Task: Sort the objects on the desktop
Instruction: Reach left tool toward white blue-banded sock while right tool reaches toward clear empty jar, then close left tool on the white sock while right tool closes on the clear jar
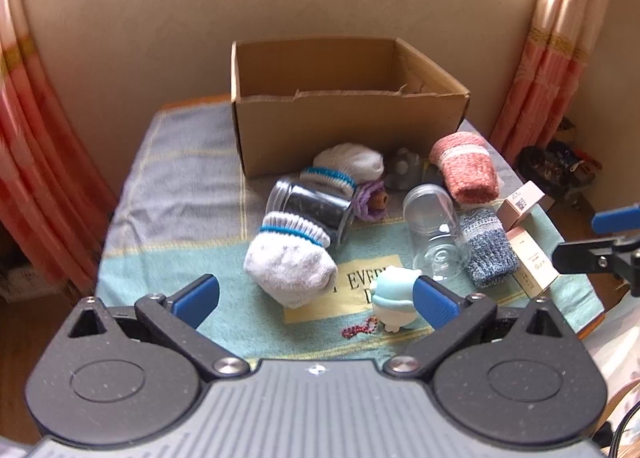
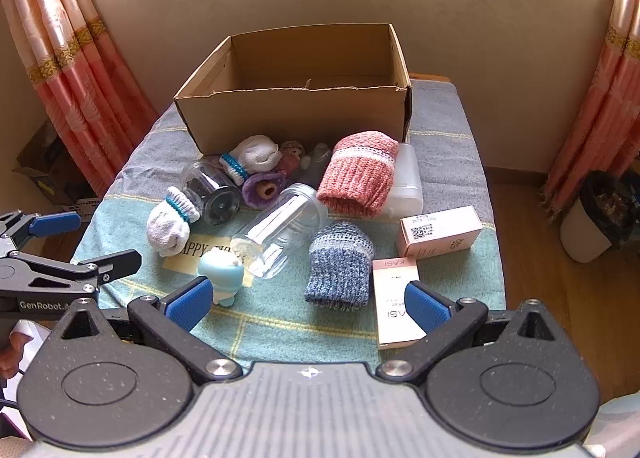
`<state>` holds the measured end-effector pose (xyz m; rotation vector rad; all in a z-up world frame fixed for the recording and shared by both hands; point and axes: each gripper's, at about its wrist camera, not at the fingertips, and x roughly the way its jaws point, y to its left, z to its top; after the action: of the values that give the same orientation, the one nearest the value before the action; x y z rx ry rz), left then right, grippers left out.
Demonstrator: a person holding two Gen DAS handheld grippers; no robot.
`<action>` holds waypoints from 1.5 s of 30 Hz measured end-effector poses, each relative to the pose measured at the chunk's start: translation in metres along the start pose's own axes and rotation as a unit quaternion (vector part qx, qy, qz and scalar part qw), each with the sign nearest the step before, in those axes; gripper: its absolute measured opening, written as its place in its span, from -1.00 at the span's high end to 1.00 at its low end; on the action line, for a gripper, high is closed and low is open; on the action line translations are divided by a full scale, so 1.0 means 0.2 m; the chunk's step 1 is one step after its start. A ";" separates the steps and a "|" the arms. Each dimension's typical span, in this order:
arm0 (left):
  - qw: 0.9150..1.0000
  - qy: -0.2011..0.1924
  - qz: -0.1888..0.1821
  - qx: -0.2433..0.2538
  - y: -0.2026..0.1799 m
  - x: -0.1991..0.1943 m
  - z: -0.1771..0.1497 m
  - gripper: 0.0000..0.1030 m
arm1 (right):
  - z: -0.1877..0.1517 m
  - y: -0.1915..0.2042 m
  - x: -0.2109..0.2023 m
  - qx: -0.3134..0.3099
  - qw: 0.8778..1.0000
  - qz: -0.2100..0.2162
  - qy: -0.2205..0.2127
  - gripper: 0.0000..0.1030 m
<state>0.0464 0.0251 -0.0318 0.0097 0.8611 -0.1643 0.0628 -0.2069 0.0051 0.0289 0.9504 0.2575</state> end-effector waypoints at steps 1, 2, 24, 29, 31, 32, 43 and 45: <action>1.000 0.005 -0.006 -0.004 0.01 0.02 0.00 -0.98 | 0.00 -0.01 0.01 0.002 1.000 -0.001 0.001 -1.00; 1.000 0.008 -0.011 -0.003 0.02 0.04 0.00 -0.98 | 0.00 -0.02 0.02 0.003 1.000 -0.002 0.003 -1.00; 0.997 0.042 -0.039 0.053 0.16 0.35 0.08 -0.98 | 0.14 0.05 0.29 -0.096 0.992 0.076 0.021 -1.00; 0.996 0.052 -0.049 0.049 0.18 0.40 0.09 -0.98 | 0.23 0.07 0.39 -0.145 0.980 0.130 0.035 -1.00; 0.995 0.059 -0.054 0.052 0.18 0.42 0.09 -0.98 | 0.26 0.09 0.42 -0.168 0.975 0.143 0.038 -1.00; 0.995 0.062 -0.054 0.054 0.18 0.43 0.09 -0.98 | 0.28 0.09 0.44 -0.179 0.971 0.152 0.038 -1.00; 0.990 0.086 -0.081 0.072 0.23 0.53 0.10 -0.98 | 0.48 0.08 0.64 -0.306 0.919 0.216 0.122 -1.00; 0.988 0.087 -0.092 0.083 0.24 0.55 0.11 -0.98 | 0.49 0.10 0.66 -0.330 0.908 0.220 0.134 -1.00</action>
<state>0.1408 0.0557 -0.1033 0.1017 1.0204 -0.4134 0.2104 -0.1490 -0.0399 -0.4302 1.0809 1.0157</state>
